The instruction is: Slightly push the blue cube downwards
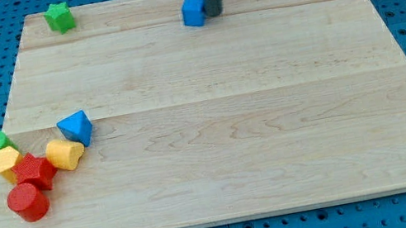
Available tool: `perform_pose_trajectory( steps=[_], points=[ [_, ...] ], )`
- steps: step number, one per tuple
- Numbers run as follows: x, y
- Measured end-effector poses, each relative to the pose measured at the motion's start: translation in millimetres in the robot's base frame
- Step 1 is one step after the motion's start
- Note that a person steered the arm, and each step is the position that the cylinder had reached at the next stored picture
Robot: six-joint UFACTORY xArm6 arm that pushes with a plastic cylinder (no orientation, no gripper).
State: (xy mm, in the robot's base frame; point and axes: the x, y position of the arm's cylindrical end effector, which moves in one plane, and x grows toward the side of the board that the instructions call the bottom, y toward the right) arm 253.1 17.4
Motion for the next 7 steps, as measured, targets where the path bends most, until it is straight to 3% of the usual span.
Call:
perform_pose_trajectory(
  steps=[1,2,3,4,5,6,7],
  points=[
    [-20,-70],
    [-59,-53],
    [-30,-91],
    [-8,-80],
    [-57,-76],
    [-41,-118],
    [-5,-101]
  ],
)
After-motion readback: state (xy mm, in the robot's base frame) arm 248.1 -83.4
